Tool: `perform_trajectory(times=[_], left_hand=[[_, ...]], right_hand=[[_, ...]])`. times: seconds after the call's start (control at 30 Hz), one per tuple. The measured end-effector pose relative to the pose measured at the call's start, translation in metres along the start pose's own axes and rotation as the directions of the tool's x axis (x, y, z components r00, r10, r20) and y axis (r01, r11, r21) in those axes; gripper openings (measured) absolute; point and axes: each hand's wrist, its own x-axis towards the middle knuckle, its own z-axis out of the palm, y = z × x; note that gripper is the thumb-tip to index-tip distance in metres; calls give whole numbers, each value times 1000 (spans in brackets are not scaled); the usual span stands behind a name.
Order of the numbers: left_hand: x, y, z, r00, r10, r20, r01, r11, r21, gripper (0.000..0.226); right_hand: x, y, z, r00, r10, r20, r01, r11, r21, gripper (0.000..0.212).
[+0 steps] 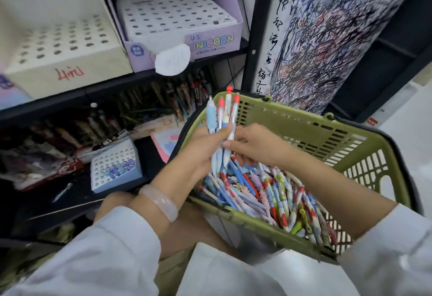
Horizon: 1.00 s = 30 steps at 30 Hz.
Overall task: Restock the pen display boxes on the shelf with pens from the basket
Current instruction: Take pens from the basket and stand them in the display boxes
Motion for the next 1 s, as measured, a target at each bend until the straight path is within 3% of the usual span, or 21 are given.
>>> perform_trajectory(times=[0.07,0.13,0.23,0.33,0.53,0.67,0.8,0.93,1.0], left_hand=[[-13,12,-13,996,92,-19,-93,996,-10,9],[-26,25,-31,978,193,-81,-188,980,67,6],[-47,47,-60,948,302,-97,-294,952,92,6],[-69,69,-91,916,383,-121,-369,921,121,6],[-110,100,-152,876,440,-200,-441,897,44,13],[-135,114,-194,866,462,-193,-476,879,-33,14],[-147,131,-230,771,560,-302,-537,828,165,8],[-150,150,-257,668,659,-345,-531,747,399,23],[-150,159,-267,628,678,-382,-548,733,402,13]], right_hand=[[-1,-21,-3,998,-64,-24,62,994,-95,38],[2,-42,-9,987,-111,-114,102,992,-75,36],[17,-79,-13,953,-86,-289,149,967,204,15],[40,-120,1,967,-93,-237,193,875,445,15],[85,-191,45,964,-238,-118,262,783,564,13],[109,-232,63,937,-340,-81,306,685,661,25],[132,-274,80,922,-381,-73,332,677,657,25],[154,-311,90,937,-308,-168,349,781,518,14],[163,-325,89,929,-323,-179,369,812,451,16]])
